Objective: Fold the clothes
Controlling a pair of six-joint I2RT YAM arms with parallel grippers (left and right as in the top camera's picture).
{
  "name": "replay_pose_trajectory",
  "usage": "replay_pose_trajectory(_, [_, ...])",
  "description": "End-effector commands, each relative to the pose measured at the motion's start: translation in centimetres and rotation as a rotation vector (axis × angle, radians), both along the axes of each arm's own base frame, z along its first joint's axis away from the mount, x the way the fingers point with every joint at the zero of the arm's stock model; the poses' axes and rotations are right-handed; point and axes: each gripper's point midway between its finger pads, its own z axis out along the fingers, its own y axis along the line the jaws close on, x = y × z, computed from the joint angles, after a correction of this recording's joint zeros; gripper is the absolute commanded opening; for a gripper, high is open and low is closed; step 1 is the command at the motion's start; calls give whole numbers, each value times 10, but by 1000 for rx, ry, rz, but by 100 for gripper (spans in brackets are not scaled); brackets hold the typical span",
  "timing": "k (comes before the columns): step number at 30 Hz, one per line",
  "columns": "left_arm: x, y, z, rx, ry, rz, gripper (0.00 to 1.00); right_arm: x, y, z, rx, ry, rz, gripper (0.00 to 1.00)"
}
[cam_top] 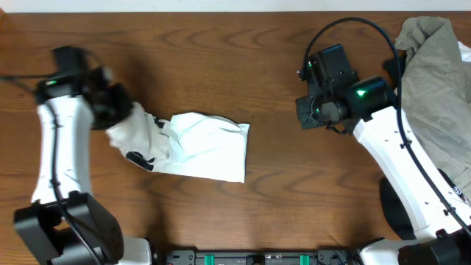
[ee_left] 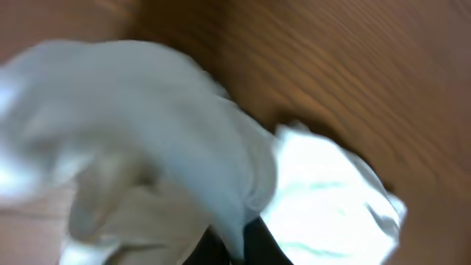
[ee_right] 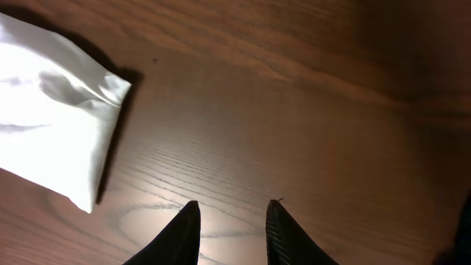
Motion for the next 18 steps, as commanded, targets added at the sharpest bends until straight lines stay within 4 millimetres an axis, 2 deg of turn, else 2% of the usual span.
replay_pose_trajectory(1, [1, -55, 18, -6, -52, -173, 6, 0, -7, 6, 5, -13, -27, 28])
replay_pose_trajectory(5, [-8, -119, 18, -5, -54, -347, 6, -1, -8, 6, 4, -11, -28, 28])
replay_pose_trajectory(8, [-16, -147, 16, 32, -51, -403, 6, -1, -8, 6, 3, -8, -28, 28])
replay_pose_trajectory(11, [-24, -173, 15, 73, -62, -482, 6, -2, -8, 5, 1, -4, -28, 28])
replay_pose_trajectory(18, [-42, -213, 16, 88, -76, -596, 6, -3, -8, 5, 0, -1, -28, 28])
